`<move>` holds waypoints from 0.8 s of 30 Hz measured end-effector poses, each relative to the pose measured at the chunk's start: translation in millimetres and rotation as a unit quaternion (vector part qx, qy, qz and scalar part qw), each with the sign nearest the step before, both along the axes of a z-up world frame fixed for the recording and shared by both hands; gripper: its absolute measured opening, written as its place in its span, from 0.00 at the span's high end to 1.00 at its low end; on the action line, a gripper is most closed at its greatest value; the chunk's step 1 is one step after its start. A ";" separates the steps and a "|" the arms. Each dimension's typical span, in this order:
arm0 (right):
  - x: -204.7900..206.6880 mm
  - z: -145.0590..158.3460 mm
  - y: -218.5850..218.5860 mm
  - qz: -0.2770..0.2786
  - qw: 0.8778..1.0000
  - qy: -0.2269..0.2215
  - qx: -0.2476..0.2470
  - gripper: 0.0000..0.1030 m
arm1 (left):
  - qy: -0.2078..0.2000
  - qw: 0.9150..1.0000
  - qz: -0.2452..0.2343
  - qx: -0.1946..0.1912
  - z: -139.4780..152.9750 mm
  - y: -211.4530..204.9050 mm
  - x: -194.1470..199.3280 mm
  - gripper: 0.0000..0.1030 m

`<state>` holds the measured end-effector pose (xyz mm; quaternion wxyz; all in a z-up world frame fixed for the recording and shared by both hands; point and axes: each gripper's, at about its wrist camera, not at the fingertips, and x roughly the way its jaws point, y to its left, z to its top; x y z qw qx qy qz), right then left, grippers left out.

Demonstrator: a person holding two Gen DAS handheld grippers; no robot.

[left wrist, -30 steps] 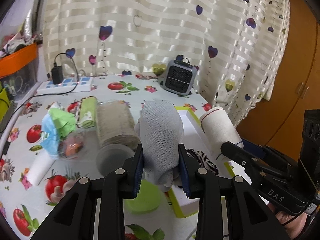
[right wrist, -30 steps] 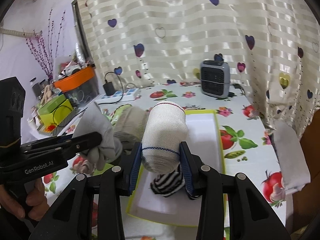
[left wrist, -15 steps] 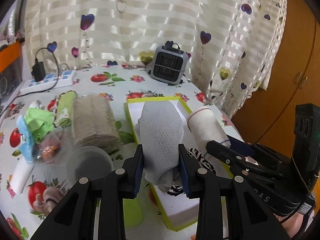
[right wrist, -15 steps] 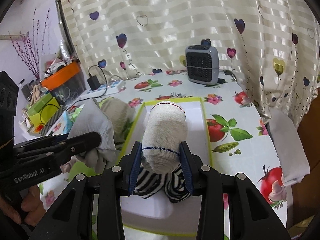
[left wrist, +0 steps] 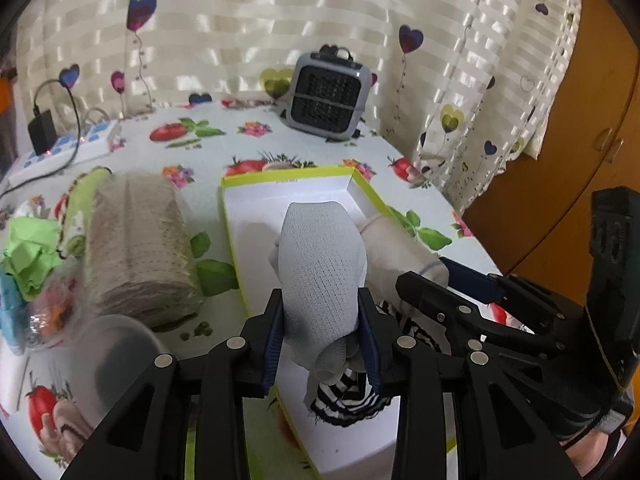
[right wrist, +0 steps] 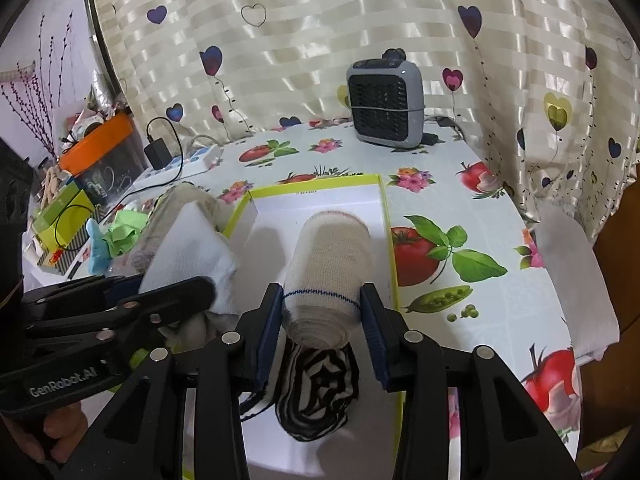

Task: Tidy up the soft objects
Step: 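Carry the grey and white socks over the box beside the striped socks, then lower both socks into the box and open both tools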

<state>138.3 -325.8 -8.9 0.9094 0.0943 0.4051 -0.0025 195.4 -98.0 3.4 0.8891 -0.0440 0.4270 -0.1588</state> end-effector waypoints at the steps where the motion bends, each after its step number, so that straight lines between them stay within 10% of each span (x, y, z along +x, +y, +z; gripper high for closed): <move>1: 0.8 -1.1 0.4 -0.001 1.000 0.002 -0.007 0.59 | 0.007 1.000 0.000 0.002 -3.6 -1.8 3.6 0.68; 24: -18.2 13.0 2.3 -0.005 1.000 -0.020 -0.024 0.59 | 0.022 0.999 -0.014 -0.022 -3.1 0.8 4.8 0.59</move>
